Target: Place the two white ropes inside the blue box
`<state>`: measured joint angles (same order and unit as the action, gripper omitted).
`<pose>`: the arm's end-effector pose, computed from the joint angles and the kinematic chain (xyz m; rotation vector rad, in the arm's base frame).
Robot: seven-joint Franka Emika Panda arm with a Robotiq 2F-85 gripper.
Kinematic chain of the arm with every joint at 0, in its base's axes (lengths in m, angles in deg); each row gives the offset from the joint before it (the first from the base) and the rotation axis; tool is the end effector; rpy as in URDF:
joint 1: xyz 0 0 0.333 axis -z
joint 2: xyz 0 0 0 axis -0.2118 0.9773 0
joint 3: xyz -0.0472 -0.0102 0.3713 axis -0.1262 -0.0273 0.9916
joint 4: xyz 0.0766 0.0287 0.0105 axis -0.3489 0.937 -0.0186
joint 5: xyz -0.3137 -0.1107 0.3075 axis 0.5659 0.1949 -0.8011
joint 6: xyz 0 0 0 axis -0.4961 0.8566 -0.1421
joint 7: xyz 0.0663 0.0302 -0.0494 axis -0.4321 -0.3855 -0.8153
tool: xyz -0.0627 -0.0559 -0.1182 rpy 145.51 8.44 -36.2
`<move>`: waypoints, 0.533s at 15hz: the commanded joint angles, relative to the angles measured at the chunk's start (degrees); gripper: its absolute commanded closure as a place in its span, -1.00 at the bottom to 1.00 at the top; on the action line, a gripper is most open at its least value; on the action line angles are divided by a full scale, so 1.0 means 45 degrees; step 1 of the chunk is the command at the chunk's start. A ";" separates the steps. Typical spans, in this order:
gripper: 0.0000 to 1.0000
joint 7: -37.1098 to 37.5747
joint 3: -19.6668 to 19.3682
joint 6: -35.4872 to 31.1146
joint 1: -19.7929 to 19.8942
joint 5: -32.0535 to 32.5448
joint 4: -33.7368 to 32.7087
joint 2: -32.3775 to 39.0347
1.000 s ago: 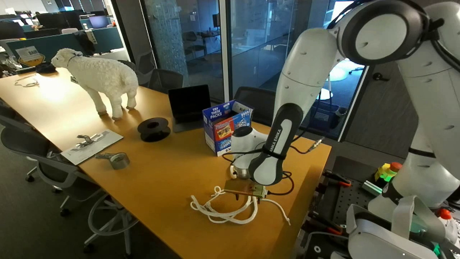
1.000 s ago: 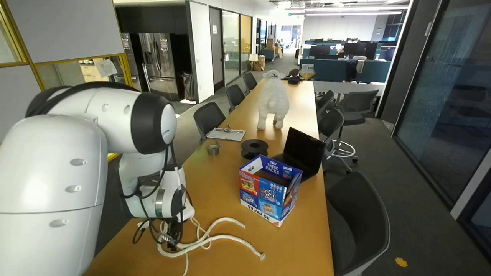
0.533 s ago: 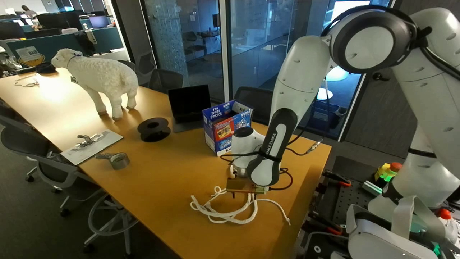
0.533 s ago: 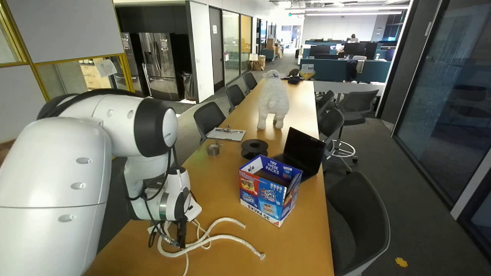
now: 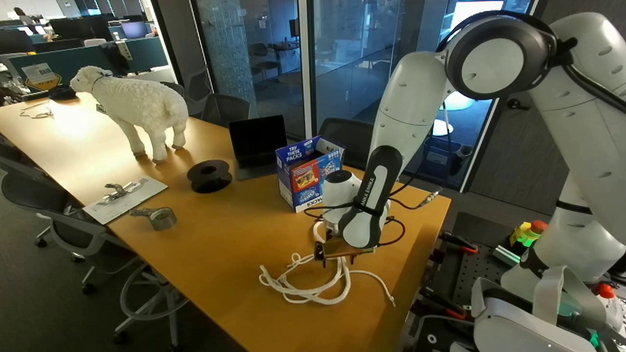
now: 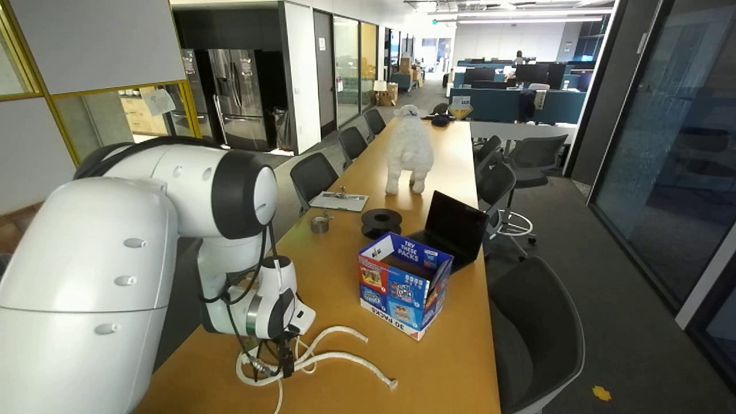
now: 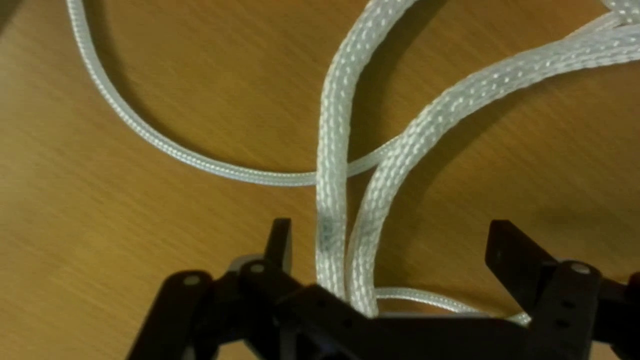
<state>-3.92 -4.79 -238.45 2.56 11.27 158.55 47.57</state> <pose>0.5377 0.1302 -0.0027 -2.8772 1.2068 0.0664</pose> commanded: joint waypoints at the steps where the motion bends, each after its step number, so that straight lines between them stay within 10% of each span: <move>1: -1.00 -0.1750 0.0187 -0.0365 0.0153 -0.0864 -0.0009 0.0349; 6: -1.00 -0.2951 0.0056 -0.0377 -0.0012 -0.1721 -0.0046 0.0588; 7: -0.50 -0.3025 -0.0044 -0.0419 -0.0110 -0.1859 -0.0018 0.0580; 8: -0.48 -0.3123 -0.0125 -0.0494 -0.0194 -0.1965 0.0012 0.0562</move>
<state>-14.97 -4.62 -238.56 2.63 5.12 158.57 49.61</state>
